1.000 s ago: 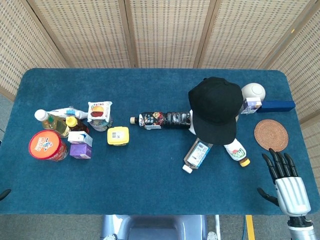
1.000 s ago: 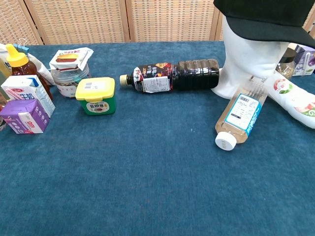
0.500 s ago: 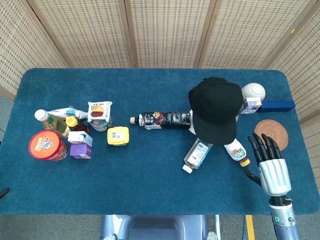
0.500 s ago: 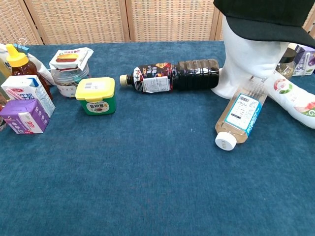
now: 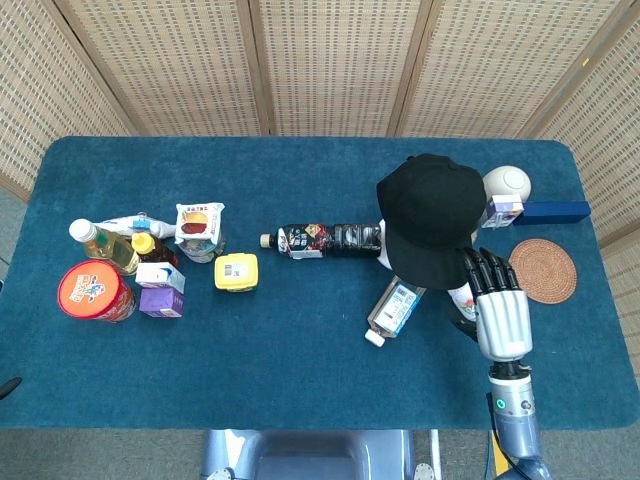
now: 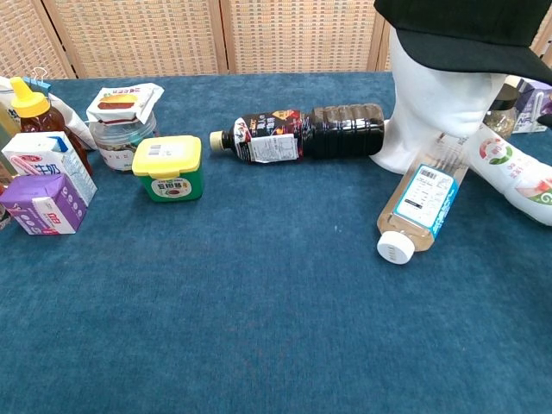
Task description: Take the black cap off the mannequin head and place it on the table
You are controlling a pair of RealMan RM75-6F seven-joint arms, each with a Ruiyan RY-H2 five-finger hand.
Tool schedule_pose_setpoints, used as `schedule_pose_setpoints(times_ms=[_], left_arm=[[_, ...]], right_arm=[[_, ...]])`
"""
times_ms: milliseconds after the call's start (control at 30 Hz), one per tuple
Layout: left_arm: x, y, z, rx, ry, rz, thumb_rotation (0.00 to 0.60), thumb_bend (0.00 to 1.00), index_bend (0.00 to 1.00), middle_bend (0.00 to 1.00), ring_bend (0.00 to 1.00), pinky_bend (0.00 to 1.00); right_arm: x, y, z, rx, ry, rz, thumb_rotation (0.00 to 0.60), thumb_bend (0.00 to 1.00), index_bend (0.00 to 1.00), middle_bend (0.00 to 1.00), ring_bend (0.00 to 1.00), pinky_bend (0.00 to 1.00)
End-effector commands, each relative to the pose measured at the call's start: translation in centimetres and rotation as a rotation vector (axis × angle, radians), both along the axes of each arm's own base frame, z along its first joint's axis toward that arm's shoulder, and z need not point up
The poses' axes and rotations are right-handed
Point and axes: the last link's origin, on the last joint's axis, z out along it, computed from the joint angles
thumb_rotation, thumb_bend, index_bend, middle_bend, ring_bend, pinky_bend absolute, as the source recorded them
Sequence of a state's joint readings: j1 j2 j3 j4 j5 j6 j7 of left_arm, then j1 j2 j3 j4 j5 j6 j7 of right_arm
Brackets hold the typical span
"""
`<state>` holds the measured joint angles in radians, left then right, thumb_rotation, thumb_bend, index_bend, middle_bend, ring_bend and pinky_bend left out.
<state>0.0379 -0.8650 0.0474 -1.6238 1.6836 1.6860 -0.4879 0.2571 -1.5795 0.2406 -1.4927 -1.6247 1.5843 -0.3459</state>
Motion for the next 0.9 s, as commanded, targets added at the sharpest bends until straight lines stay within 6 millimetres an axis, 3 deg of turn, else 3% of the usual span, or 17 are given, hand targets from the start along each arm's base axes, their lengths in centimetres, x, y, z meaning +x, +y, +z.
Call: schedule_pose_setpoints(times_ms=[33,300,567,667,900], left_arm=[[0.0,0.0,0.0,-0.001,0.001,0.002,0.600,0.08,0.00,0.00,0.00,0.00],[0.0,0.1,-0.2,-0.008,0.002,0.007,0.600,0.08,0.00,0.00,0.00,0.00],[0.2,0.3,-0.4,-0.016,0.007,0.008,0.600,0.08,0.00,0.00,0.00,0.00],[0.3,0.4,-0.4,-0.017,0.008,0.010,0.600,0.08,0.00,0.00,0.00,0.00],[0.3,0.5,-0.4,-0.017,0.009,0.017,0.600,0.08,0.00,0.00,0.00,0.00]], right_arm=[[0.6,-0.6,-0.7,-0.015,-0.026,-0.006,0.600,0.00,0.19,0.25,0.21,0.24],[1.3,-1.9,-2.7,-0.133,-0.100,0.005,0.600,0.00,0.32,0.35,0.27,0.29],[1.2,-3.1,-4.4,-0.170,-0.119,-0.004,0.600,0.07,0.33,0.39,0.30,0.34],[1.2,-3.5,-4.8,-0.182,-0.121,-0.002,0.600,0.12,0.34,0.41,0.32,0.38],[0.9,-3.6,-5.0,-0.209,-0.127,0.026,0.600,0.35,0.40,0.47,0.42,0.53]])
